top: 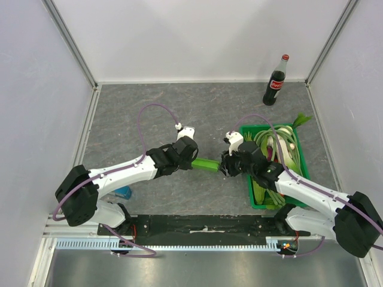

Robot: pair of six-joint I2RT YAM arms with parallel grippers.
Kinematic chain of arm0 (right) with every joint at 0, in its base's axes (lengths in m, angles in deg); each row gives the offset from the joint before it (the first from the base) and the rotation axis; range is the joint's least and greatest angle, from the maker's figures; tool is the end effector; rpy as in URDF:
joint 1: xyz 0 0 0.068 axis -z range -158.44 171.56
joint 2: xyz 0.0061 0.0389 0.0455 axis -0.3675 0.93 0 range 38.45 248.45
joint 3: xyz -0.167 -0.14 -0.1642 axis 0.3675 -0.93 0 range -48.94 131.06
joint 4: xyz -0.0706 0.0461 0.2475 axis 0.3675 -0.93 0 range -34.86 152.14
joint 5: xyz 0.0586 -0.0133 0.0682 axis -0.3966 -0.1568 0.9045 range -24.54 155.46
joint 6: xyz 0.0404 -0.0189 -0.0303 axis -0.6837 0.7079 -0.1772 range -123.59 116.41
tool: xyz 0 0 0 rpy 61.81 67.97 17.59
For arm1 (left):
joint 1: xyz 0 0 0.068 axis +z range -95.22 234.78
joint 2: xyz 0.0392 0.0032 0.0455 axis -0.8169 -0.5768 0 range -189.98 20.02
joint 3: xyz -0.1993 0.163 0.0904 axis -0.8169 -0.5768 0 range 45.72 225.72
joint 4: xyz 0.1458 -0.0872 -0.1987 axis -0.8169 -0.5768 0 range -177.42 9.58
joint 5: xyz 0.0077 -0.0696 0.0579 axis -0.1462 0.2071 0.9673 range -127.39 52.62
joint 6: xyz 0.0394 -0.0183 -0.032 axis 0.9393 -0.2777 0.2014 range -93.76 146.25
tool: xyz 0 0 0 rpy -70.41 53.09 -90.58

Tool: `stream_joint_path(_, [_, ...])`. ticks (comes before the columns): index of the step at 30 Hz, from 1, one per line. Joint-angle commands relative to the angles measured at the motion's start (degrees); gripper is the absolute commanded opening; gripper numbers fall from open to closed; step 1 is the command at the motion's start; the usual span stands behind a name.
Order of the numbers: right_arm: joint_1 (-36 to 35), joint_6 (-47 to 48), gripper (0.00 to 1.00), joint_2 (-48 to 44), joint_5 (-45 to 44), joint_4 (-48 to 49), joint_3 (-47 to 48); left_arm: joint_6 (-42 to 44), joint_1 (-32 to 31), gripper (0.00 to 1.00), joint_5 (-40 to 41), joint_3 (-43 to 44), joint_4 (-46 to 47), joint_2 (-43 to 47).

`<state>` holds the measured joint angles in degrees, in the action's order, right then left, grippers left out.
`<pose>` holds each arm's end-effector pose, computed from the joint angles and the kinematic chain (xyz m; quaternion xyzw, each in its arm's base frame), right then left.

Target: Fold the paper box

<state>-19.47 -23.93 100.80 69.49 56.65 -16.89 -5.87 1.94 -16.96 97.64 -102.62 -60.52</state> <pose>0.1704 0.1516 0.2115 -0.1755 0.8723 0.2594 0.3756 0.1840 -0.2221 0.2260 0.1083 0.9228 -0.0996 0.3562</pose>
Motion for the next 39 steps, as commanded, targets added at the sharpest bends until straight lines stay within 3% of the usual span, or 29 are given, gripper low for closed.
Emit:
stream_joint_path(1, [-0.3, 1.4, 0.43, -0.1, -2.7, 3.6, 1.6, -1.5, -0.3, 0.02, -0.8, 1.7, -1.0, -0.9])
stream_joint_path(5, [-0.3, 0.3, 0.31, 0.9, -1.0, 5.1, 2.0, -1.3, -0.2, 0.02, -1.2, 2.0, -1.0, -1.3])
stream_joint_path(12, [-0.3, -0.1, 0.35, 1.8, -2.0, 6.5, 2.0, -0.8, -0.2, 0.02, -1.2, 2.1, -1.1, -1.2])
stream_joint_path(18, [-0.3, -0.2, 0.28, 2.6, -1.4, 9.2, 1.4, -0.7, -0.2, 0.02, -1.3, 2.0, -1.0, -0.9])
stream_joint_path(24, [-0.3, -2.2, 0.15, 2.3, -0.2, 8.4, 2.2, -0.3, -0.3, 0.02, -1.2, 2.4, -0.9, -1.1])
stream_joint_path(28, [-0.3, -4.3, 0.00, 2.8, 0.3, 6.5, 3.6, -0.2, -0.2, 0.02, -1.4, 2.4, -0.7, -1.7])
stream_joint_path(39, [1.2, -20.0, 0.00, 6.5, 8.1, -1.2, 9.7, 0.0, -0.2, 0.02, -1.4, 2.3, -0.6, -1.8])
